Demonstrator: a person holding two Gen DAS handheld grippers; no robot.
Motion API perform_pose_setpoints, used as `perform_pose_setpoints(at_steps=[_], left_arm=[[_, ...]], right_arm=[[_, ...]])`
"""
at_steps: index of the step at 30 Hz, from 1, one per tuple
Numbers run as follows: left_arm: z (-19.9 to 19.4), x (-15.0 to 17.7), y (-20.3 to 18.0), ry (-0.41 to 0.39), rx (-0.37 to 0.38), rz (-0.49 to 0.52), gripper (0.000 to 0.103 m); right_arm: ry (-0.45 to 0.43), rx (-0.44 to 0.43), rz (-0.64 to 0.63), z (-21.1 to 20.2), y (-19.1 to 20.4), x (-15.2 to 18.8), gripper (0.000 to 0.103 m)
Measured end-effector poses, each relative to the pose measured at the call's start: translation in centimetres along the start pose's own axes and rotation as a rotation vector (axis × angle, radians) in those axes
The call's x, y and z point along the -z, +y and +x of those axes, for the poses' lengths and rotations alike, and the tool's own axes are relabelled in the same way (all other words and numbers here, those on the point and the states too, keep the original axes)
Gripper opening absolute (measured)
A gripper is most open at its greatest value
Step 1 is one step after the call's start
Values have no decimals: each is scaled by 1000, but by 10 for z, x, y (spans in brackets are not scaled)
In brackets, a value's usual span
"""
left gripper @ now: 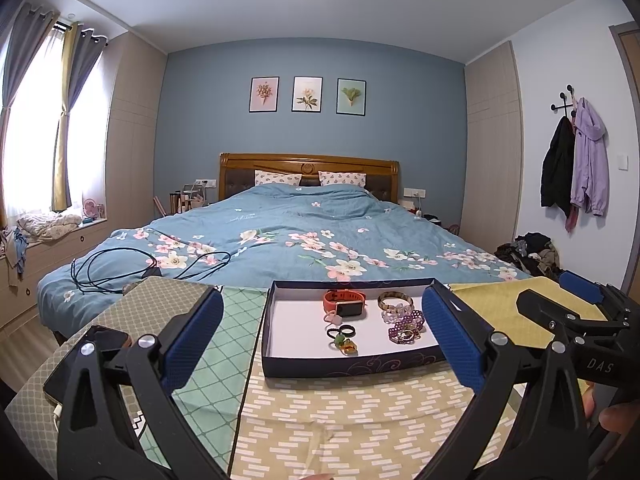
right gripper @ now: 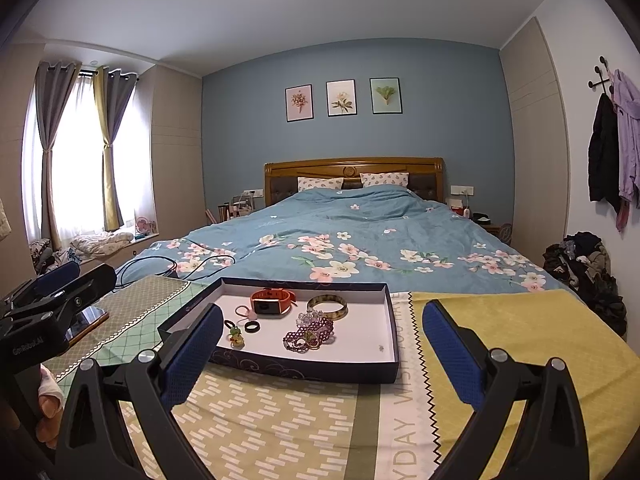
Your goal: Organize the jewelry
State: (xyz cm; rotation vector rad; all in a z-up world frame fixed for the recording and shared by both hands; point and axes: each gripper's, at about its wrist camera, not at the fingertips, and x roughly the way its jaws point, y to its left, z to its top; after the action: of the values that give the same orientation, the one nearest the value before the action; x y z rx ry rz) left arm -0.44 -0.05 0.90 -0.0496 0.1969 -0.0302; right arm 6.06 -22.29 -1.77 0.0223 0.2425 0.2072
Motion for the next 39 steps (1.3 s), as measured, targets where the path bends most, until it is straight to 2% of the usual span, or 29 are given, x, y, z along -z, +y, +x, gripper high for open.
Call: perform_pose_setpoints(at_steps=[26, 32, 39], left_arm=[[5, 3, -1, 6, 8, 1, 98], [13, 6, 3, 28, 33, -34, 98], [15, 12, 3, -16, 12, -18, 98]], right_arm=[[-49, 23, 5, -3, -2, -2, 96], [-67, 24, 17, -3, -4, -2, 96], [-77, 23, 12, -3, -3, 0, 96]])
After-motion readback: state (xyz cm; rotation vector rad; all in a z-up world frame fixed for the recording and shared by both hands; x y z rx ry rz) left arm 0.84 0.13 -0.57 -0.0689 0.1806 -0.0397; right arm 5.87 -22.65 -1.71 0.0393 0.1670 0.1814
